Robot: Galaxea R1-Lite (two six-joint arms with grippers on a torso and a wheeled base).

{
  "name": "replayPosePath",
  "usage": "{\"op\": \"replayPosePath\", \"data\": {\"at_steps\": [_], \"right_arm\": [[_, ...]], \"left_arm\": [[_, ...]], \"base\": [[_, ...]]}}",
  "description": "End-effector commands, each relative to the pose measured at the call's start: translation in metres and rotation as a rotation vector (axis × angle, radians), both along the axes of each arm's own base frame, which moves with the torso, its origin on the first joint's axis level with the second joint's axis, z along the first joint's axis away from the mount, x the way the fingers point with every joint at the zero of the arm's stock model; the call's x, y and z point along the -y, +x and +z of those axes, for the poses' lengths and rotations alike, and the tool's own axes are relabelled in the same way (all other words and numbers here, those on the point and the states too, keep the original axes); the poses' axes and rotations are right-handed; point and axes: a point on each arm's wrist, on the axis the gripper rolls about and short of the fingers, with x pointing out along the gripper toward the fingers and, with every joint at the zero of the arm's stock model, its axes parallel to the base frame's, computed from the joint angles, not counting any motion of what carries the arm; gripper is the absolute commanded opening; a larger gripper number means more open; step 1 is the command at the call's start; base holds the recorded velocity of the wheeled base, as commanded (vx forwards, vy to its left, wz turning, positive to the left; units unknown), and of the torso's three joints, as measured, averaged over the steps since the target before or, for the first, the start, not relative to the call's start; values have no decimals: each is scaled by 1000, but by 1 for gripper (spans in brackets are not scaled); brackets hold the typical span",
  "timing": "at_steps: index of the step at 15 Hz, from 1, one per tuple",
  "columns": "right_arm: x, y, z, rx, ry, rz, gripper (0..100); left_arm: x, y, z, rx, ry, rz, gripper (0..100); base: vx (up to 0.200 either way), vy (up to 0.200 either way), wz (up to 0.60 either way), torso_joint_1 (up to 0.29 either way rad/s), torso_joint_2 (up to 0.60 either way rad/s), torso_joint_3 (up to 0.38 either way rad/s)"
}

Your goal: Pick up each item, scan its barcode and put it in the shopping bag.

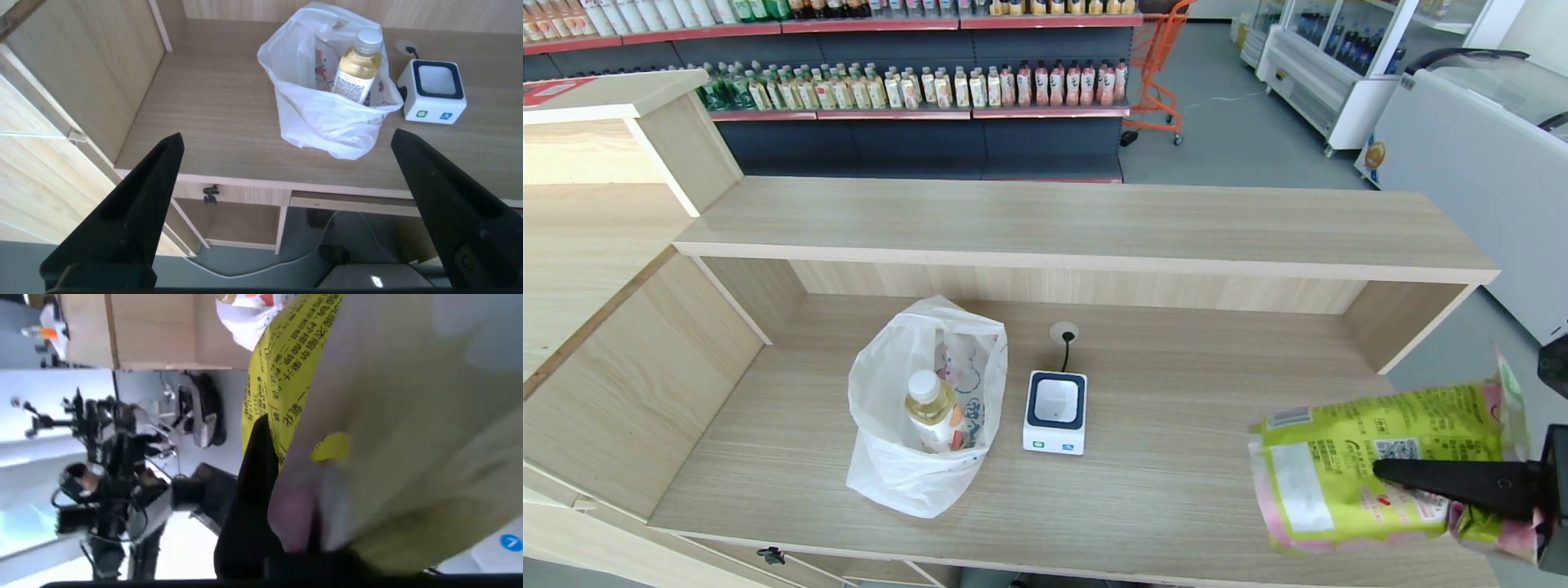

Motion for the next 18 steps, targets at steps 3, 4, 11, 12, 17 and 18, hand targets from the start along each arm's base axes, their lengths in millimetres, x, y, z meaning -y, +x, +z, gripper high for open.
{"op": "replayPosePath", "data": {"at_steps": [3,4,11,12,17,18], "right_arm": [[-22,15,24,-323,169,-237,0],[-23,21,19,-374,171,-269,0],[-18,12,18,-415,229,-304,0],[-18,11,18,-417,234,-307,0],[-20,17,10,-479,245,-346,0],[-22,22,7,-497,241,-357,0]], "left_arm": [[0,0,0,0,1,1,100],[0,0,0,0,-1,1,100],[0,0,0,0,3,-1,100],[0,0,0,0,3,1,100],[0,0,0,0,3,1,100],[0,0,0,0,3,-1,100]], "base": [[0,0,0,0,0,0],[0,0,0,0,0,0],[0,57,0,-1,-1,1],[0,200,0,-2,-12,12],[0,200,0,8,6,1],[0,200,0,7,-2,2]]}}
